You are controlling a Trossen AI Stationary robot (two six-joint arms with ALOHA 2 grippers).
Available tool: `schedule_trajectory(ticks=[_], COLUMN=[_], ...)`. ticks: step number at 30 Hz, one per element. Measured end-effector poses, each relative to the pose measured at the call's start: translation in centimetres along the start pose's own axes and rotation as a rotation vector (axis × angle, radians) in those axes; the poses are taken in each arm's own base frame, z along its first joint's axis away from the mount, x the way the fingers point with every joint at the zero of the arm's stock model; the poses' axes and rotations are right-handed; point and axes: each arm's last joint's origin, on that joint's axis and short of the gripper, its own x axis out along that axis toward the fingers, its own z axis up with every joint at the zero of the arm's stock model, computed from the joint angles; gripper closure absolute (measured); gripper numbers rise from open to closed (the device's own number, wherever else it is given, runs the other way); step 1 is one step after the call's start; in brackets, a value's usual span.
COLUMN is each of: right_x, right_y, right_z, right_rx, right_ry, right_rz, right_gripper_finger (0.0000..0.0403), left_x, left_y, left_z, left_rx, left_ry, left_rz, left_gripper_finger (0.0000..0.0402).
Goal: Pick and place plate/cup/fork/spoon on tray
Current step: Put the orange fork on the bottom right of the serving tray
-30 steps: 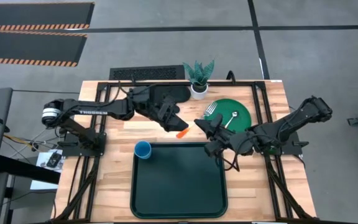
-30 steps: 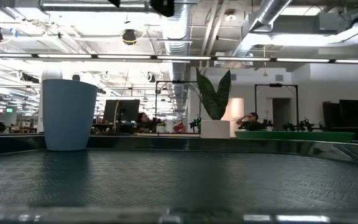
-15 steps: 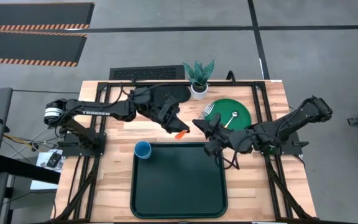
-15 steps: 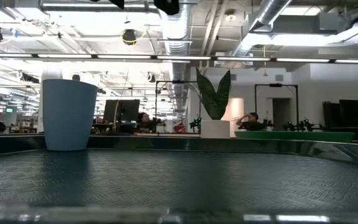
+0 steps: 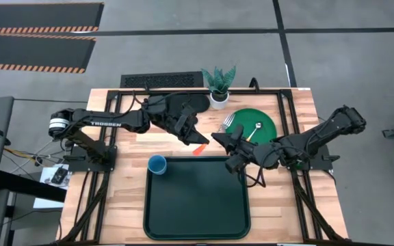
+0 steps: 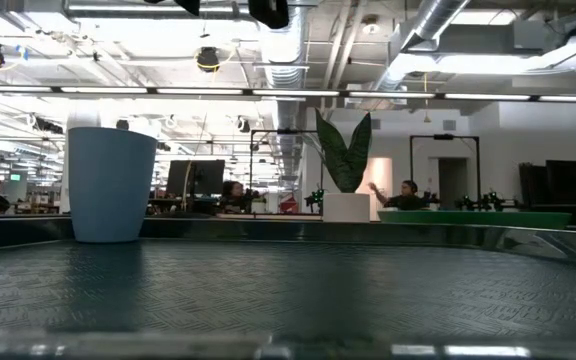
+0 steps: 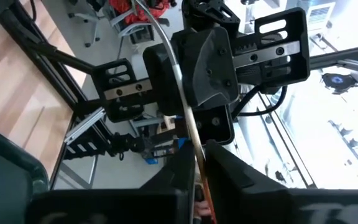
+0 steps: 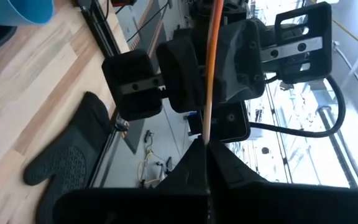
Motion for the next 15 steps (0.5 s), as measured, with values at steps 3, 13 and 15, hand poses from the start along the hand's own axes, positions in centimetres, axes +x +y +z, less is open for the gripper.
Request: schedule_trajectory(ticks=[3,13,15], right_x=[0.0,0.12,0.12], right_y=[0.0,0.02,-0.04], right_z=[0.0,-0.11,-0.14], right_rx=[-0.005,0.126,0.189], right_ry=[0.0,0.004,0.017], right_rz=[0.0,0.001,-0.008], right_gripper_finger=[0.0397,0.0374,0.035], left_x=[0.0,0.0,0.0], left_y=[0.03,0.17,0.24], left_z=[0.0,0.01,0.04], left_rx=[0.0,0.027,0.038], left_ry=[0.0,-0.016,-0.026], left_rz=[0.002,0.017,0.024], left_gripper_finger=[0.0397,0.0399,0.04])
